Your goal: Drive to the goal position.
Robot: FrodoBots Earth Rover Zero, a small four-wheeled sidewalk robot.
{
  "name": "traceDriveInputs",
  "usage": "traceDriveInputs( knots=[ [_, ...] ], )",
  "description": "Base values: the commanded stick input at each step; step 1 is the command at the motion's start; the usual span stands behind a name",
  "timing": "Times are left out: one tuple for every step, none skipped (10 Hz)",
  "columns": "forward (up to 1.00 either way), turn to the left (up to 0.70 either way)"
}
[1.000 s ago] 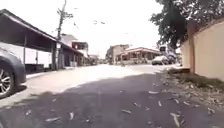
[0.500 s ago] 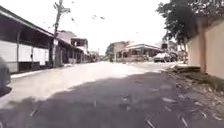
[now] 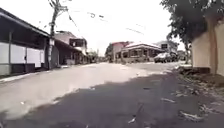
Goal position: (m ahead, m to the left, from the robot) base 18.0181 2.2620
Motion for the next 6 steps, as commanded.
traceDriveInputs(
  knots=[
    [1.0, 0.0],
    [1.0, 0.0],
    [1.0, 0.0],
    [1.0, 0.0],
    [1.0, 0.0],
    [1.0, 0.0]
  ],
)
